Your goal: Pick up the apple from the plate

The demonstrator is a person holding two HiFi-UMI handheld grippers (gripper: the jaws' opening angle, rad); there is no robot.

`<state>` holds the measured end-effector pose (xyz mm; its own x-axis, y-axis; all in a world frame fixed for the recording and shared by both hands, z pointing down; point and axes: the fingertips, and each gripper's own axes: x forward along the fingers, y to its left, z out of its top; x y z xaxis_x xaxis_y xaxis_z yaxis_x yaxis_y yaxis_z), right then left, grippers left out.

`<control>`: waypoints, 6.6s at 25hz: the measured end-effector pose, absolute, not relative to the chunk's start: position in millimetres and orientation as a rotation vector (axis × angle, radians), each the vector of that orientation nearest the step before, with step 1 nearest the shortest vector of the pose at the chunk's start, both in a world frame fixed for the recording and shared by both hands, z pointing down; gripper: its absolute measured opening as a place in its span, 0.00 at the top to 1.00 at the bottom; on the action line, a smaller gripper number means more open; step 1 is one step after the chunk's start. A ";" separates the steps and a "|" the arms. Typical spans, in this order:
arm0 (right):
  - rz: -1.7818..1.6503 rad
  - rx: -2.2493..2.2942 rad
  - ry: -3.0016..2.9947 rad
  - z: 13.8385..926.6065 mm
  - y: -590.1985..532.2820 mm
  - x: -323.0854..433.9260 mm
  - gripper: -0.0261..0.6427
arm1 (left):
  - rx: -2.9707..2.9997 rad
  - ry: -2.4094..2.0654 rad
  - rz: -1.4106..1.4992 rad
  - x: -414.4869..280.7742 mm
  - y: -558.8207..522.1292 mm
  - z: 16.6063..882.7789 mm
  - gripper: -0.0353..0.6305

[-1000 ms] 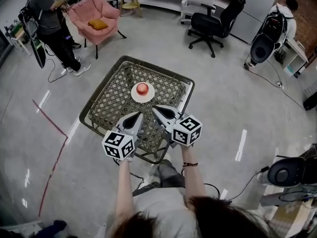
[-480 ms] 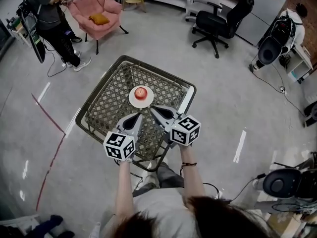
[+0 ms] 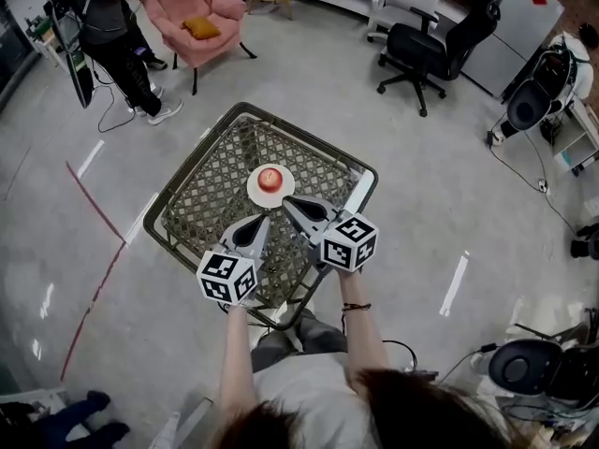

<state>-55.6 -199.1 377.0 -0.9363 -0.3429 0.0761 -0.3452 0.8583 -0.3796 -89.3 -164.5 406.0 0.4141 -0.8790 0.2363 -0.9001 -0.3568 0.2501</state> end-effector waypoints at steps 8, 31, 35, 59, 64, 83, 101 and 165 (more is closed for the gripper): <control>0.692 0.547 -2.997 390.6 -203.1 -66.9 0.95 | 2.253 -1.587 0.115 -106.6 -158.7 419.5 0.93; 0.730 0.524 -2.902 457.9 -235.8 -87.2 0.95 | 2.261 -1.455 0.244 -123.6 -206.9 489.6 0.93; 0.752 0.539 -2.896 474.1 -245.9 -85.9 0.95 | 2.258 -1.442 0.264 -124.7 -216.5 505.2 0.93; 0.722 0.571 -2.848 544.1 -292.1 -78.9 0.95 | 2.237 -1.496 0.354 -138.7 -275.8 574.8 0.93; 0.713 0.594 -2.843 552.3 -300.1 -76.1 0.95 | 2.239 -1.508 0.357 -143.7 -279.9 581.4 0.86; 0.679 0.627 -2.860 560.9 -314.6 -77.3 0.95 | 2.274 -1.494 0.339 -148.0 -294.7 593.2 0.57; 0.697 0.629 -2.851 569.5 -321.6 -77.4 0.95 | 2.351 -1.453 0.413 -139.2 -319.3 602.0 0.39; 0.712 0.642 -2.853 542.4 -328.9 -68.4 0.95 | 2.393 -1.429 0.558 -119.3 -334.6 581.7 0.34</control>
